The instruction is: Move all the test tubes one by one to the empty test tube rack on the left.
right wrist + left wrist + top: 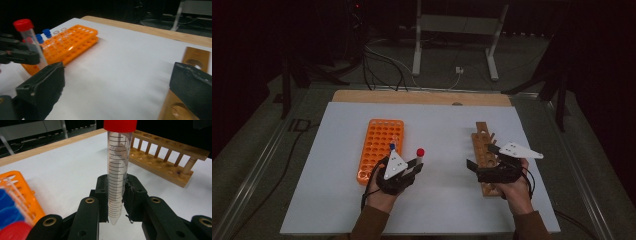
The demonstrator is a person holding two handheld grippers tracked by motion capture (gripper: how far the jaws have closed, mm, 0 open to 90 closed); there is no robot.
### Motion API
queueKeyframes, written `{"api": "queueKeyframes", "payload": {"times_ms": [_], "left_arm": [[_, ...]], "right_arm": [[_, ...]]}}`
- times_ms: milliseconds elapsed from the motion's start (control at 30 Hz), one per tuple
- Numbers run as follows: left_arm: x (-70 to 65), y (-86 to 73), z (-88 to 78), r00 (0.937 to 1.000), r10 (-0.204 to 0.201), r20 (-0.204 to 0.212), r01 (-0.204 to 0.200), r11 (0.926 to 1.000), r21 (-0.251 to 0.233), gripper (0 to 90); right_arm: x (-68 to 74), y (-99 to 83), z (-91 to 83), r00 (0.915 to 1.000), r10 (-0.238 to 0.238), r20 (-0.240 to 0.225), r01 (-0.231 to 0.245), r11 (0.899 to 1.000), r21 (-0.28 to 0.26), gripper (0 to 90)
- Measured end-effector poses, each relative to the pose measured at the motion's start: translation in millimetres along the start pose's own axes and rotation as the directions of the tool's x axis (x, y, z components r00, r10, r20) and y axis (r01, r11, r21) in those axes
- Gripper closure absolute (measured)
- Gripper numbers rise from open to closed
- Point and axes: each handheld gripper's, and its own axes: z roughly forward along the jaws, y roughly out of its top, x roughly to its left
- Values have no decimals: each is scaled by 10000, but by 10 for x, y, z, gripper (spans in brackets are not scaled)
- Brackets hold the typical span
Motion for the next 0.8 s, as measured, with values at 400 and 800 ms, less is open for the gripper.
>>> {"api": "queueKeyframes", "payload": {"times_ms": [400, 800], "left_arm": [[183, -100, -294, 9995, -294, -143, 290, 9993, -237, 754], [279, -215, -457, 9986, -320, -413, 311, 9993, -230, 754]], "right_arm": [[-85, -2, -112, 9989, 290, 380, -277, 9990, -346, 0], [-135, -7, -122, 9982, 336, 496, -316, 9987, -403, 0]]}}
